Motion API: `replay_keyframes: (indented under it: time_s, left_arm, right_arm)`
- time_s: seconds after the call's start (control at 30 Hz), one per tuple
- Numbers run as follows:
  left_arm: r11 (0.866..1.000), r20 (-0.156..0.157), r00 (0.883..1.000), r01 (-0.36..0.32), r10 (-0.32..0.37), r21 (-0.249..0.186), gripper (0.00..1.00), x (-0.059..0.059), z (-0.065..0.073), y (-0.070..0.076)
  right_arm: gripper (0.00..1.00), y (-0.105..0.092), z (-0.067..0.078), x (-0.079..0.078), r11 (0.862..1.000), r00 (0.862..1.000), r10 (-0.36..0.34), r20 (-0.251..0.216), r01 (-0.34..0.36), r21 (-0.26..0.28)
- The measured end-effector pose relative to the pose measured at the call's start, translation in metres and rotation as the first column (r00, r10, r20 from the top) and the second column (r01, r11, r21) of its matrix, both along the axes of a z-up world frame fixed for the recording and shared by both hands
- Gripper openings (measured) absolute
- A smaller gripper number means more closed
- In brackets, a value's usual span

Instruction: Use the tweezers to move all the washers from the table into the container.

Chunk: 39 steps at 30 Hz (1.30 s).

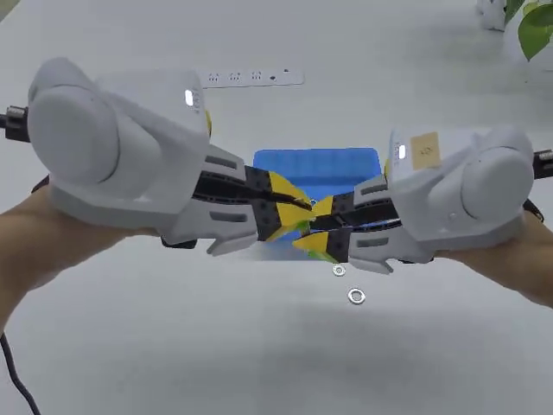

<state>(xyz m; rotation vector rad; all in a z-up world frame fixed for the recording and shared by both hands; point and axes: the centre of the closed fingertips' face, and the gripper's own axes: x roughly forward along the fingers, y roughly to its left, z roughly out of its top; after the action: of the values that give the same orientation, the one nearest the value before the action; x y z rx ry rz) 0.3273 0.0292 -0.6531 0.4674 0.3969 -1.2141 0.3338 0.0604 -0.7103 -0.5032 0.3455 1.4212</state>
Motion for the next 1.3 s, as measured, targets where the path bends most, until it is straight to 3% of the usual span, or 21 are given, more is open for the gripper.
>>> replay_keyframes:
  time_s: [0.43, 0.7, 1.0, 1.3]
  left_arm:
    - [1.0, 0.048, 0.999, 0.008, -0.008, 0.003, 0.06, 0.03, 0.013, -0.001]
    - [1.0, 0.056, 0.998, 0.017, -0.017, 0.004, 0.06, 0.045, 0.012, -0.001]
    - [1.0, 0.044, 0.999, 0.03, -0.03, 0.009, 0.06, 0.071, -0.005, -0.004]
    - [0.999, 0.01, 0.999, 0.039, -0.039, 0.028, 0.06, 0.086, -0.026, -0.004]
  right_arm:
    - [0.11, 0.0, 0.014, 0.034, 1.0, 0.999, -0.027, 0.046, 0.027, 0.015]
    - [0.11, -0.001, 0.013, 0.05, 0.999, 0.998, -0.042, 0.055, 0.041, 0.019]
    - [0.11, -0.006, 0.001, 0.07, 0.998, 0.997, -0.068, 0.037, 0.067, 0.016]
    - [0.11, -0.01, -0.022, 0.085, 0.997, 0.997, -0.081, 0.012, 0.081, -0.01]
